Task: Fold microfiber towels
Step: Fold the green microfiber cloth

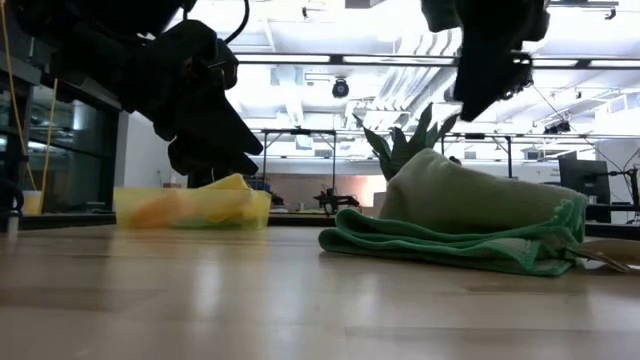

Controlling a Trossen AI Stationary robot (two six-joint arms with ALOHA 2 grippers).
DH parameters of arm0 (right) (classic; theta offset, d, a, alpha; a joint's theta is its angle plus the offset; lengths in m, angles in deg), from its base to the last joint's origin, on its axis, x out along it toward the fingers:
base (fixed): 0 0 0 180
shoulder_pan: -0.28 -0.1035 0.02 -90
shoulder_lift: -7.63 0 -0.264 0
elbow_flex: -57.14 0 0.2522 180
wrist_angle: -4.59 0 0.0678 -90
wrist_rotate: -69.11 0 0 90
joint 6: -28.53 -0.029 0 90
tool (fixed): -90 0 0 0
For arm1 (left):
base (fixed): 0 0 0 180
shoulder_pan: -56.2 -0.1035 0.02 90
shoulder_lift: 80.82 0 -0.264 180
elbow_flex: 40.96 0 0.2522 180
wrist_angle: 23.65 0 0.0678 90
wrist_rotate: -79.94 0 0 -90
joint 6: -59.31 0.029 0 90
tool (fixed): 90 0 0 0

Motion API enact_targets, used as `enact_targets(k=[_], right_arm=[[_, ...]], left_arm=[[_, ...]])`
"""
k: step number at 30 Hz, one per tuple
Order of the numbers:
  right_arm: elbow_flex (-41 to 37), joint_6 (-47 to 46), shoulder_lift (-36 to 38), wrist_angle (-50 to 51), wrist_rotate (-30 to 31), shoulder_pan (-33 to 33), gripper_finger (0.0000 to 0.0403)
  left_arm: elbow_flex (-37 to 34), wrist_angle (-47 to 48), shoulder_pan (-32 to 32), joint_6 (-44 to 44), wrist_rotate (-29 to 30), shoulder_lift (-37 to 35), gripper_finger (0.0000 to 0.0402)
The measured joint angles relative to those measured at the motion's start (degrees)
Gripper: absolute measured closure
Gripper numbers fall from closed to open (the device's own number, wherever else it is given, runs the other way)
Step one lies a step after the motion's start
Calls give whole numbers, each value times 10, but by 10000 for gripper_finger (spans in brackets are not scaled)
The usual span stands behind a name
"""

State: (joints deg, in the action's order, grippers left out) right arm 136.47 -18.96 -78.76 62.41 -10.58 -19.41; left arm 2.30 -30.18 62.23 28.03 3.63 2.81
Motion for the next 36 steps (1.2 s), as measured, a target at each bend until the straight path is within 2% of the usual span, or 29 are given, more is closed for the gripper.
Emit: enact_targets(k=[3,5,8,10,13,16,19,22,27,36], right_arm=[[-5,-49,28,93,67,17,224],[-28,-81,29,119,87,37,264],[-89,-95,15,61,82,81,358],[-135,-88,-5,-21,50,109,388],[-173,-85,-36,-148,12,145,382],[-170,-61,-47,-220,-29,157,398],[-135,-47,-47,-211,-44,150,396],[-99,-27,-47,-183,-87,145,401],[-87,-45,-47,-187,-114,117,402],[-94,-126,-61,-191,-90,50,403]], left_arm=[[0,0,0,0,0,0,204],[0,0,0,0,0,0,204],[0,0,0,-2,0,0,204],[0,0,0,-4,0,0,204],[0,1,0,-14,0,0,204],[0,4,0,-15,0,0,204],[0,6,0,-15,0,0,204],[0,8,0,-15,7,0,204],[0,10,-1,-13,24,0,204],[0,9,-1,-11,29,0,204]])
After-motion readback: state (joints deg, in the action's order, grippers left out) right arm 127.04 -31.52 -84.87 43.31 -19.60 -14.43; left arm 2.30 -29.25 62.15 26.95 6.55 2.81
